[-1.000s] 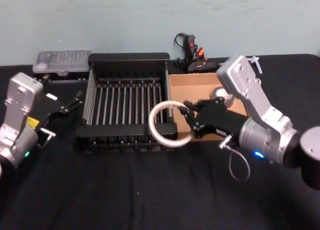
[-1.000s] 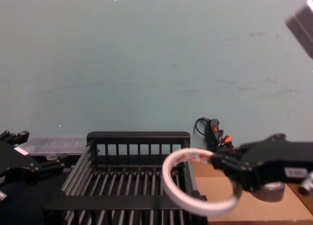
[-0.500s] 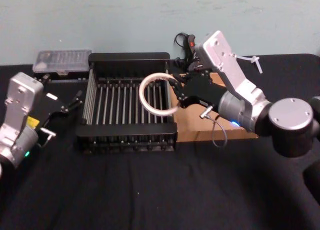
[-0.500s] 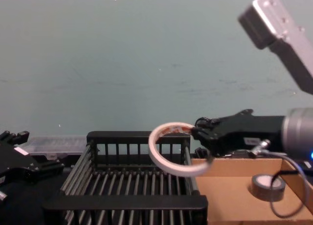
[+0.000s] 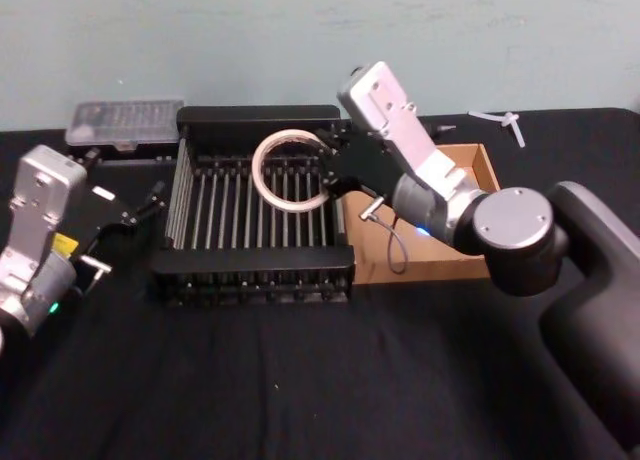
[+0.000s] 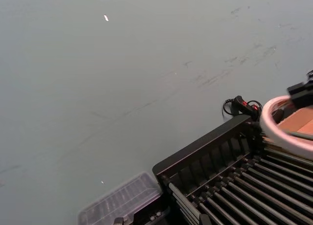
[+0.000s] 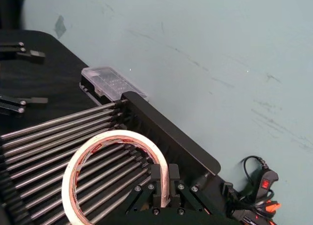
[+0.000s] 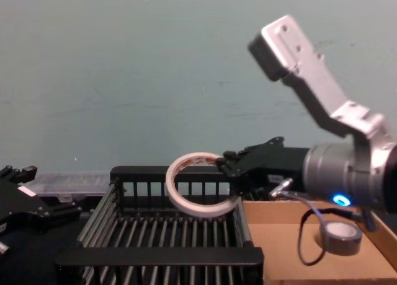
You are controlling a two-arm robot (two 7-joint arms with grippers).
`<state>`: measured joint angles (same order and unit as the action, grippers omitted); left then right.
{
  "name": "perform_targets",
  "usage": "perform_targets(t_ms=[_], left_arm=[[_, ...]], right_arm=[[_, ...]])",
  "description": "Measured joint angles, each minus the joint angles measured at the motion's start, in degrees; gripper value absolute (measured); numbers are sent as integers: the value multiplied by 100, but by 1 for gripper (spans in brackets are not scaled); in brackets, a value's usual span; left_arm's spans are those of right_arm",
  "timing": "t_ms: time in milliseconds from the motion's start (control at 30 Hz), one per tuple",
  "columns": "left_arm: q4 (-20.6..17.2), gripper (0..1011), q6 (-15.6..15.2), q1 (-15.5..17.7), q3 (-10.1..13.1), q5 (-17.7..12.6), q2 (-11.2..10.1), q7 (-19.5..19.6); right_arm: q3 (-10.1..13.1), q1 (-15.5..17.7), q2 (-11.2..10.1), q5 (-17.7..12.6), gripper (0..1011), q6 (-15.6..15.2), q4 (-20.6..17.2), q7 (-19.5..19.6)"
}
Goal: Pick up the white tape and place it into the black box , Pick up the silver tape and place it into the brown box.
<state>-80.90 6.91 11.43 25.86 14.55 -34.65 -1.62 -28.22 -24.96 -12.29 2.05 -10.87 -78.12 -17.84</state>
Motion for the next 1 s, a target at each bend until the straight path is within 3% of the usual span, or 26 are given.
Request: perform_targets(t_ms=[200,467,667,1000], left_arm=[[0,1001,0,0,0,0,0,0],[0,1001,0,0,0,0,0,0],[0,1001,0,0,0,0,0,0],[0,1001,0,0,0,0,0,0]], right_arm=[[-77,-206,296,268,98,333,634,177],[-106,-346,512,495,98,553,1154,283],[-88,-396,621,606,98,595,1370,288],[-82,-394,615,611,98,595,1367,287]])
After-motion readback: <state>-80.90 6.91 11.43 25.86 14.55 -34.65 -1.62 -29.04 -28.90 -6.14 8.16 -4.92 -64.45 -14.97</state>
